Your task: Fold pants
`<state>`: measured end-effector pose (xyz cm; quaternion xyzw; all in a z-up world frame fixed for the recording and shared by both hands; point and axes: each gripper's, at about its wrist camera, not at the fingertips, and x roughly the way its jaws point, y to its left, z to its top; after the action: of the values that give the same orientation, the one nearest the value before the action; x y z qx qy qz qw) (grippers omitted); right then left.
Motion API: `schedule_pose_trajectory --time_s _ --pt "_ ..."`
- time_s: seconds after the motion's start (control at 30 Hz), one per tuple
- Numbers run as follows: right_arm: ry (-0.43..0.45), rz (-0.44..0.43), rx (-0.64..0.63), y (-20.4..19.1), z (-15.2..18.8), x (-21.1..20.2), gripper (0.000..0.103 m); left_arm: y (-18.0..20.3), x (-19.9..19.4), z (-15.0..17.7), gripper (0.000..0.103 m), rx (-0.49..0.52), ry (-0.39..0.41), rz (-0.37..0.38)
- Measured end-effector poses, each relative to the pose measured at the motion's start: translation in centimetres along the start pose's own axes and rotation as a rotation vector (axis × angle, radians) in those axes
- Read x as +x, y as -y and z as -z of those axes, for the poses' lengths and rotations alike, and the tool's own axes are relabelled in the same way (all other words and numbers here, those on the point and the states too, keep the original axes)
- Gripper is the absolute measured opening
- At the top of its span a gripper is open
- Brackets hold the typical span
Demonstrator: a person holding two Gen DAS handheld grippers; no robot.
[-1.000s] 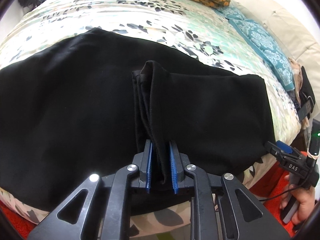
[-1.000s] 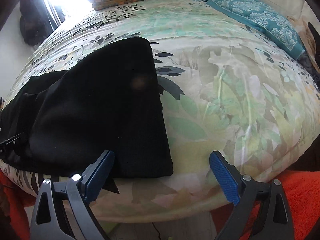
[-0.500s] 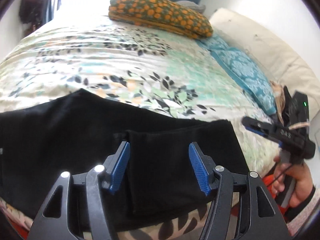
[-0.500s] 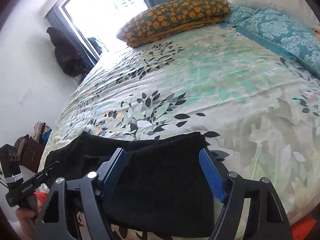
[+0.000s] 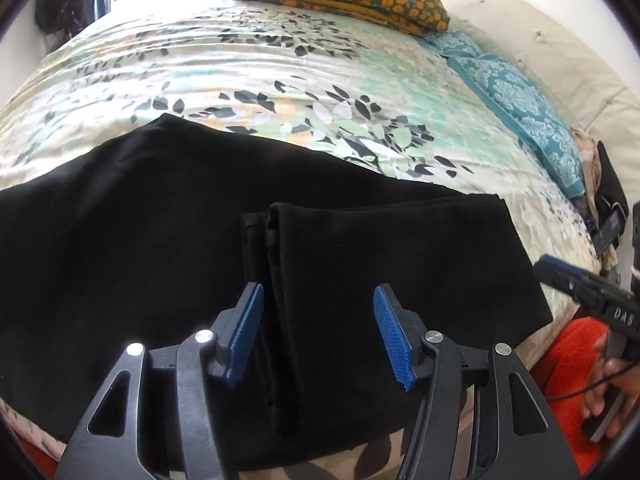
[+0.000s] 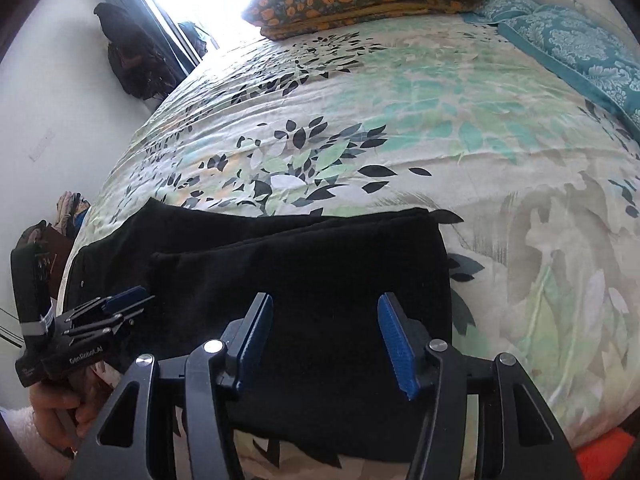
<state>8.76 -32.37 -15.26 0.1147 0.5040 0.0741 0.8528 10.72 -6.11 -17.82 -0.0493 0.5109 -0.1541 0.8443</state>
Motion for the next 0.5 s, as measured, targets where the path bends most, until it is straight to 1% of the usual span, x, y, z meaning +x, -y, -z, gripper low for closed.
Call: schedule_pose_trajectory --time_s 0.07,0.13,0.17,0.2,0.23,0.27,0.33,0.37,0.4,0.47,0.5 --pt "-0.013 0.022 0.020 -0.5 3.0 -0.5 0.059 0.0 0.2 0.5 0.060 0.017 -0.026 -0.011" --pt "-0.080 0.040 0.012 -0.4 6.5 1.2 0.060 0.0 1.4 1.0 0.060 0.041 -0.066 -0.054" --pt "-0.080 0.040 0.012 -0.4 6.5 1.2 0.060 -0.2 1.7 1.2 0.060 0.039 -0.076 -0.066" --pt "-0.054 0.045 0.005 -0.5 6.5 0.7 0.060 -0.4 1.5 1.3 0.060 0.024 -0.073 -0.062" --pt "-0.016 0.052 -0.011 -0.9 5.6 -0.7 0.060 -0.6 1.0 1.2 0.060 0.004 -0.065 -0.047" --pt "-0.016 0.052 -0.011 -0.9 5.6 -0.7 0.060 -0.7 0.3 1.1 0.060 -0.008 -0.052 -0.034" --pt "0.057 0.063 -0.032 -1.5 5.2 -2.6 0.061 -0.3 -1.3 0.7 0.060 0.009 -0.008 -0.032" --pt "0.076 0.067 -0.045 -2.0 5.6 -3.2 0.063 0.0 -2.0 0.6 0.060 0.026 0.011 -0.038" --pt "0.076 0.067 -0.045 -2.0 5.6 -3.2 0.069 0.3 -2.4 0.6 0.061 0.042 0.021 -0.041" --pt "0.016 0.063 -0.060 -2.3 6.5 -1.7 0.071 0.8 -2.5 1.2 0.064 0.070 0.013 -0.039" --pt "-0.037 0.068 -0.057 -2.1 7.1 -0.5 0.071 1.1 -2.1 1.6 0.064 0.090 -0.003 -0.048"
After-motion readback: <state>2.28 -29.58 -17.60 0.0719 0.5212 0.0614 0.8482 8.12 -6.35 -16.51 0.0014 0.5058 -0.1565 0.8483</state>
